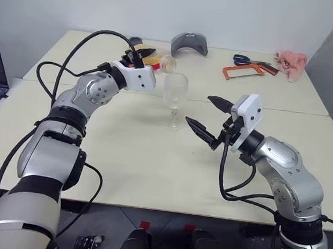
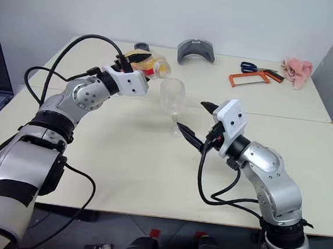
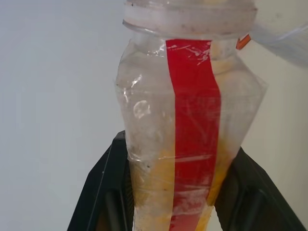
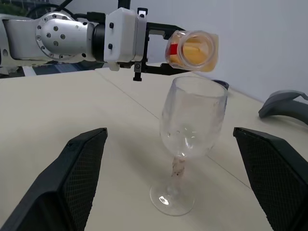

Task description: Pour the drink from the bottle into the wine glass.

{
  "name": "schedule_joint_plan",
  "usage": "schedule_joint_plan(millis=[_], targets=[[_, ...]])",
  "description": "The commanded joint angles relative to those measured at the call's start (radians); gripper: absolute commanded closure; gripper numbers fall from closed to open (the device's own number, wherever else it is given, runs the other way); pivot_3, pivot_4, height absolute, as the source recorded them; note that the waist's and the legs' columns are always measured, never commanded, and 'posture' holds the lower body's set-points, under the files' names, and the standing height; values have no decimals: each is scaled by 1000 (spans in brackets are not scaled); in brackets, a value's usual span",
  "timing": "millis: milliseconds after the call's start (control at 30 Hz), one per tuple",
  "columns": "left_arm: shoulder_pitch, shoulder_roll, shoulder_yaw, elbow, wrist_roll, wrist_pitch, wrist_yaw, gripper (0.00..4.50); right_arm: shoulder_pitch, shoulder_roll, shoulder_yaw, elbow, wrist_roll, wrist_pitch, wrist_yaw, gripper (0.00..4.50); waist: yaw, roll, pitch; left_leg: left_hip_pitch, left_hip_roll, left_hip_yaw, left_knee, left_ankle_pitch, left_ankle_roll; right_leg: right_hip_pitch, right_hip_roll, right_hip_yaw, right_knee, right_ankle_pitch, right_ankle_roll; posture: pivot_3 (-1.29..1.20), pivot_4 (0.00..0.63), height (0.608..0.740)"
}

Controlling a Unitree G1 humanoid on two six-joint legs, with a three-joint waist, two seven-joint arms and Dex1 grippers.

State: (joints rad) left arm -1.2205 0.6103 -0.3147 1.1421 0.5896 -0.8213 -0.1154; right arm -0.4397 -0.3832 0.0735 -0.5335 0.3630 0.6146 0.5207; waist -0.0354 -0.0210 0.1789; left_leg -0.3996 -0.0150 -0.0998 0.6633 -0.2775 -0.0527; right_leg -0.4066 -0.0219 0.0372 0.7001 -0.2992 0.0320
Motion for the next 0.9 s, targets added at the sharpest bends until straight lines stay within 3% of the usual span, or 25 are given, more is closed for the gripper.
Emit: schedule_joint_plan(millis=[33, 900], targets=[[-69, 28, -13, -6, 33, -23, 75, 2806, 3, 0, 2, -14, -3, -26, -3, 0, 0, 0, 0, 0, 0, 0, 0, 0, 0, 0, 0, 0, 0, 0, 0, 0, 150, 740], [-146, 59, -142, 36, 203, 15, 284, 2808, 55, -8, 7, 27, -52, -128, 3, 0, 0, 0, 0, 0, -3, 2, 0, 1, -1, 0, -2, 0, 1, 0, 0, 0, 150, 740]])
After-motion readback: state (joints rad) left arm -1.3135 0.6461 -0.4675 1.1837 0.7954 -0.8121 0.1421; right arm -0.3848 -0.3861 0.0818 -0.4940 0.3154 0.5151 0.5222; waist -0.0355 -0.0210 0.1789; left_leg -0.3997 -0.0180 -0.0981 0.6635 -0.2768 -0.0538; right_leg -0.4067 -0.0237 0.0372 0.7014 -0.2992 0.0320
